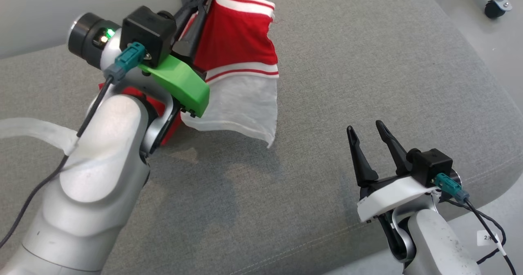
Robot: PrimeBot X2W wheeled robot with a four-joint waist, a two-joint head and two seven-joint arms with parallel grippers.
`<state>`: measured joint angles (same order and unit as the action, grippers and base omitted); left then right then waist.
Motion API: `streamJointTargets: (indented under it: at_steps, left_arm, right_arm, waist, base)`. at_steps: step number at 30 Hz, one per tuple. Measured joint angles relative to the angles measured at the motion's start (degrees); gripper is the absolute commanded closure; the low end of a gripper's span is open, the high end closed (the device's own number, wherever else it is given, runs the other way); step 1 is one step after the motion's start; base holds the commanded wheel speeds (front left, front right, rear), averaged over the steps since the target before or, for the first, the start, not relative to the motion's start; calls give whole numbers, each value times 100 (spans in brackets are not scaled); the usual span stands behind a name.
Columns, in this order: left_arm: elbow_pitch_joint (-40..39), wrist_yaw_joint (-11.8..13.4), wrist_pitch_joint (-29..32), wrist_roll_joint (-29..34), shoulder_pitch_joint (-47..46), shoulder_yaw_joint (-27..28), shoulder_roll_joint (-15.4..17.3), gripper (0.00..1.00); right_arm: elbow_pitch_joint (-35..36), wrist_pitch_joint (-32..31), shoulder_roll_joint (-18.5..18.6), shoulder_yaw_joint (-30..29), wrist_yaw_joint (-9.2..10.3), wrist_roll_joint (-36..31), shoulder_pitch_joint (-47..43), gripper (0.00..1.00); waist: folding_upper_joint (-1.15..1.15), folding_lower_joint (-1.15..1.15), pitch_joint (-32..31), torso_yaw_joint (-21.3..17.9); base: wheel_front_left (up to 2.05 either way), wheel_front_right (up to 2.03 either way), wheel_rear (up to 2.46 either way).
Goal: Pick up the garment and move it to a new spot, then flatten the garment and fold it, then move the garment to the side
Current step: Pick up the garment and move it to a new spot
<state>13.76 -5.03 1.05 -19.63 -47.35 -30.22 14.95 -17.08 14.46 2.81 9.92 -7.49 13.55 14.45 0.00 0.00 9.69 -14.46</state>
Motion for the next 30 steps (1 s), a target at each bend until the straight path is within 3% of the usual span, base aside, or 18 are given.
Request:
streamJointTargets:
  at_steps: [8, 22, 23, 24, 30]
  left_arm:
    - [647, 103, -285, -229, 271, -134, -511, 100]
    - [3371, 15, -1533, -102, -72, -480, -1081, 98]
    - [3482, 13, -1560, -88, -118, -490, -1094, 56]
    - [3563, 7, -1579, -83, -154, -494, -1104, 0]
    - [3639, -33, -1602, -34, -204, -530, -1188, 0]
  right_arm:
    - [-16, 29, 1, 32, 0, 49, 113, 0]
    - [-45, 54, 0, 210, 0, 120, 232, 0]
    - [-45, 54, 0, 209, 0, 123, 236, 0]
    - [-44, 54, 1, 204, 0, 126, 238, 0]
    - [-31, 56, 1, 142, 0, 123, 255, 0]
  waist:
    - [0, 0, 134, -215]
    - [0, 0, 354, -587]
    - [0, 0, 369, -596]
    - [0, 0, 380, -601]
    - [0, 0, 397, -516]
  base:
    - [0, 0, 0]
    - [0, 0, 0]
    - [0, 0, 0]
    - [0, 0, 0]
    - [0, 0, 0]
